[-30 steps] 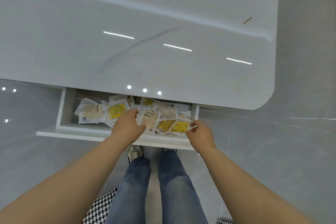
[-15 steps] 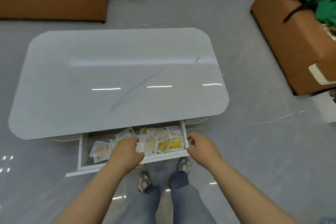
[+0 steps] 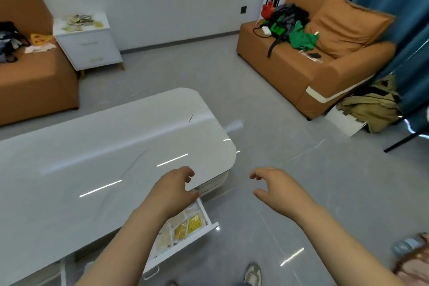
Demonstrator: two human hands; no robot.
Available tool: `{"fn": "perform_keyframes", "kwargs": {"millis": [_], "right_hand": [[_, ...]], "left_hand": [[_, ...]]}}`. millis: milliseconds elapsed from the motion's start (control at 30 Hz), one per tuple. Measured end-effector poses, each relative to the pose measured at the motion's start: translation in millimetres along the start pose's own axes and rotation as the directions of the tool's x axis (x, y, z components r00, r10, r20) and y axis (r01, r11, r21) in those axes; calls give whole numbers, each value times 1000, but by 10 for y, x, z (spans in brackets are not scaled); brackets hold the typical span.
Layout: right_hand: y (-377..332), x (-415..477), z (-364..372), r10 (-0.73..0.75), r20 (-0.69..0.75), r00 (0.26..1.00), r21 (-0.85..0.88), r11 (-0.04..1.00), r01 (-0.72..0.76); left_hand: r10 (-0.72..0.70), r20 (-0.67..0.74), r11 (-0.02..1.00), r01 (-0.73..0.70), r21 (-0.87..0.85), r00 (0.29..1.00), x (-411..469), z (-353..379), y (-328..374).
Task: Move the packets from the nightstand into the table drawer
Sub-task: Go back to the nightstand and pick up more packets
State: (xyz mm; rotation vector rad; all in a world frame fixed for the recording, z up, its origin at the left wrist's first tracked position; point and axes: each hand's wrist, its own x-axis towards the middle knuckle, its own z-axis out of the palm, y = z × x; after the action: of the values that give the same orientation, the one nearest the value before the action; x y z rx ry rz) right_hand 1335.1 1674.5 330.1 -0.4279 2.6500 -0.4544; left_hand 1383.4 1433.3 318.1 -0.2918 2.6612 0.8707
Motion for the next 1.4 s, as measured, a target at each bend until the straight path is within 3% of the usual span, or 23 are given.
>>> {"fn": "perform_keyframes", "kwargs": {"millis": [200, 567, 867, 1400], "right_hand": [[852, -274, -780, 36, -104, 994, 20, 999, -34], [2050, -397, -2149, 50, -319, 947, -6, 999, -54], [2428, 79, -2687, 49, -384, 922, -20, 998, -62], [2366, 2181, -3670, 81, -417, 905, -12, 995, -95]], "left_hand": [[201, -29, 980, -200, 16, 979, 242, 169, 1182], [390, -70, 917, -381, 115, 918, 796, 320, 2977], [443, -72, 894, -436, 101, 893, 1534, 274, 3573], [477, -114, 876, -460, 146, 872, 3667, -769, 3968]]}}
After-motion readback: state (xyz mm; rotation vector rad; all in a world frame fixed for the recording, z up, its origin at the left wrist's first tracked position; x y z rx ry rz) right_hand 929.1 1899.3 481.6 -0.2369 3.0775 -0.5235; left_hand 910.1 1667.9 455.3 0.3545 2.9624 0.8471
